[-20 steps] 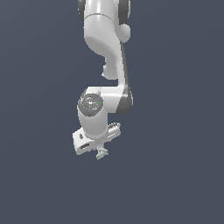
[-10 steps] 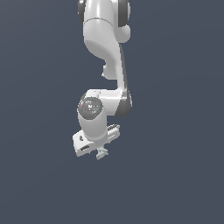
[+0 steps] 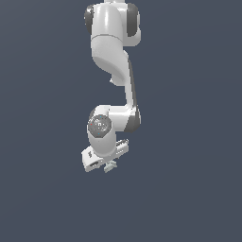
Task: Pick up the object and move it to a goal position.
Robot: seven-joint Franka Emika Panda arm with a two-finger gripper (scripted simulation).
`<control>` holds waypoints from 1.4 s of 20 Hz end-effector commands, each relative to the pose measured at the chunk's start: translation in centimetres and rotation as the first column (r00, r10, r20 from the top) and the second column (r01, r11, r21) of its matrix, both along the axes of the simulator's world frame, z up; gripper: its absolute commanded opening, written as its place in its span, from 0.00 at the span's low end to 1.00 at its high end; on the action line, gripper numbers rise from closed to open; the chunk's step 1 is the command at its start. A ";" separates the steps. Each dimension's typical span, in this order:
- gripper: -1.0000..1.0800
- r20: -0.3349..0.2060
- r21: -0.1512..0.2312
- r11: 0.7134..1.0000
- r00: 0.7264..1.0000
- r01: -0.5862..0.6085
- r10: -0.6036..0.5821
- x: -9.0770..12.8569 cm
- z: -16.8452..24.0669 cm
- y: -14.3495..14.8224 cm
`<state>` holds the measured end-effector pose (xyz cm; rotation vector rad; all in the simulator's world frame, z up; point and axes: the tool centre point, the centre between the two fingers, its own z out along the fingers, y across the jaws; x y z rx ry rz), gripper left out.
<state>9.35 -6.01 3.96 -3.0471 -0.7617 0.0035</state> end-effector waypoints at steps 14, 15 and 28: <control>0.00 0.002 0.000 1.000 1.000 0.000 0.000 0.2 0.1 0.0; 0.00 0.002 0.000 1.000 1.000 0.000 0.000 0.1 0.1 0.1; 0.00 0.002 0.000 1.000 1.000 0.000 0.000 -2.2 1.5 5.8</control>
